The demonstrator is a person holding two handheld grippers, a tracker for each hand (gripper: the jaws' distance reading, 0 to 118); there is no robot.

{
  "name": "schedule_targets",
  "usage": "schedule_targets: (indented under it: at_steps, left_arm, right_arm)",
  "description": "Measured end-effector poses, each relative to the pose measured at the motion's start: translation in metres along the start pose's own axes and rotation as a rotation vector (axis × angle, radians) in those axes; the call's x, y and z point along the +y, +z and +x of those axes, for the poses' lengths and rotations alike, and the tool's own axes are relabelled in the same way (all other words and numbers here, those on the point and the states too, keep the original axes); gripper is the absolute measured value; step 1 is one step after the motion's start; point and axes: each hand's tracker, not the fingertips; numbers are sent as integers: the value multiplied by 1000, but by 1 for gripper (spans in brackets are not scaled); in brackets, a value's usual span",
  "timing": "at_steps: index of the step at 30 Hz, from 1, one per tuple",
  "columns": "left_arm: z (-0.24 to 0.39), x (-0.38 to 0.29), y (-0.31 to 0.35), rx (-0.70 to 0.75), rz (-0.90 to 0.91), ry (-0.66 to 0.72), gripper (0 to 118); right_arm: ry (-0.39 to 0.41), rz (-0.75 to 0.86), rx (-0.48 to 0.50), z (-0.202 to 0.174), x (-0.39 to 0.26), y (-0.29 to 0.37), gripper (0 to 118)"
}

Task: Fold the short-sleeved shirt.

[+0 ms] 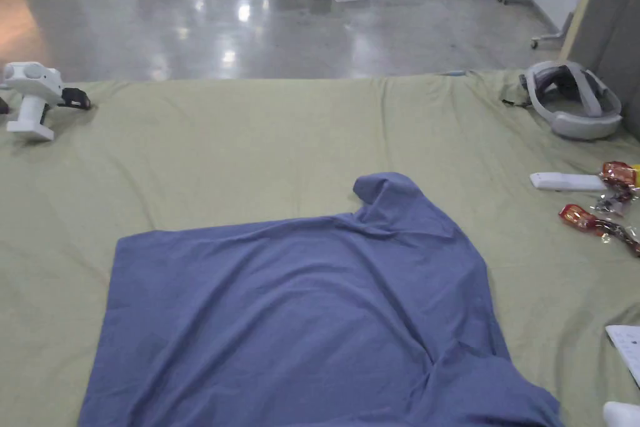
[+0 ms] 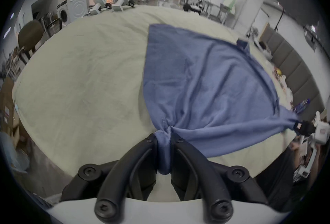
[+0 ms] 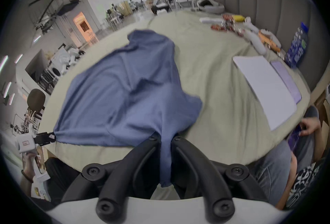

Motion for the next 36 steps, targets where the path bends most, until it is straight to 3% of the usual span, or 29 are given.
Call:
schedule_targets:
  at_steps: [8,14,21,22,23,24,25,26,27,30,33,36]
  left_arm:
    - [2,78,-4,-48,106,12,16]
    - [0,157,-59,-69,111,73,16]
    - [-3,189,-124,-38,41,117,16]
    - [-5,190,-128,-37,38,127,20]
    - [-7,187,-127,-23,40,136,37]
    - [-9,185,-126,5,46,145,70]
    - [-13,184,-122,2,40,148,98]
    - [-16,184,-117,-4,62,154,99]
    - [-18,182,-105,-14,94,159,99]
    - [-20,177,-59,-54,207,123,99]
    - [-10,169,4,-57,357,34,99]
    - [16,148,79,-44,625,-68,98]
  right_arm:
    - [39,83,37,-18,98,-47,10]
    - [2,74,55,-32,168,-123,10]
    - [41,11,14,-46,195,-195,10]
    - [41,4,8,-43,196,-205,10]
    - [39,-2,-4,-42,196,-212,11]
    - [39,-6,-36,-40,196,-217,16]
    - [31,-7,-50,-37,196,-218,39]
    - [21,-11,-55,-33,196,-216,63]
    - [10,-8,-49,-29,196,-212,76]
    - [-41,70,1,-22,192,-175,76]
    - [0,186,63,-24,183,-122,76]
    - [71,350,117,-51,163,-43,76]
